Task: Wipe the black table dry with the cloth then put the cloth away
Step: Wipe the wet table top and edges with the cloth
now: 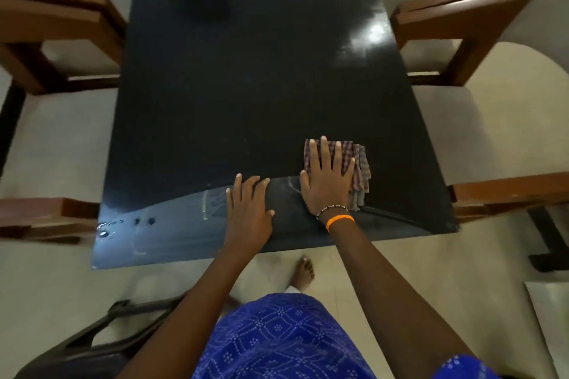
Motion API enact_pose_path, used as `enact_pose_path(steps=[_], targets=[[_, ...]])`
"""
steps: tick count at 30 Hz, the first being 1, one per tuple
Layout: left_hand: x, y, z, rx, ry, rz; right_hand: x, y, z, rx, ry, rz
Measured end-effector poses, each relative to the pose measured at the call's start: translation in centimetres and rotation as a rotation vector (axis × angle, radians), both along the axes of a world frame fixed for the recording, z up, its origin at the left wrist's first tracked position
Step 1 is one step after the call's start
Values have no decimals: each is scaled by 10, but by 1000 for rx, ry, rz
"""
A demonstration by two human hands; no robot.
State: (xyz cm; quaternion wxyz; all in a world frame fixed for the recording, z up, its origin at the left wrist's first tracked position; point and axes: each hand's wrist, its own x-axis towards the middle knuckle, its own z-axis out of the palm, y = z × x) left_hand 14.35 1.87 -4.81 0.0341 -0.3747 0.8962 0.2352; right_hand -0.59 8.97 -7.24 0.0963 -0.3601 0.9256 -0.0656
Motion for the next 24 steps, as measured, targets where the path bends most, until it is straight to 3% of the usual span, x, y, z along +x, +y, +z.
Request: enact_pose_path(steps=[10, 17, 21, 24], targets=[[124, -65, -6, -19, 81, 329, 96, -130, -6, -13, -2, 220], [204, -113, -11, -12, 133, 494, 216, -211, -4, -15, 14, 521], [232, -130, -14, 39, 205, 539, 272, -220, -5, -41, -38, 720], [237, -137, -12, 114, 258, 554, 269, -207, -11, -59, -33, 840]])
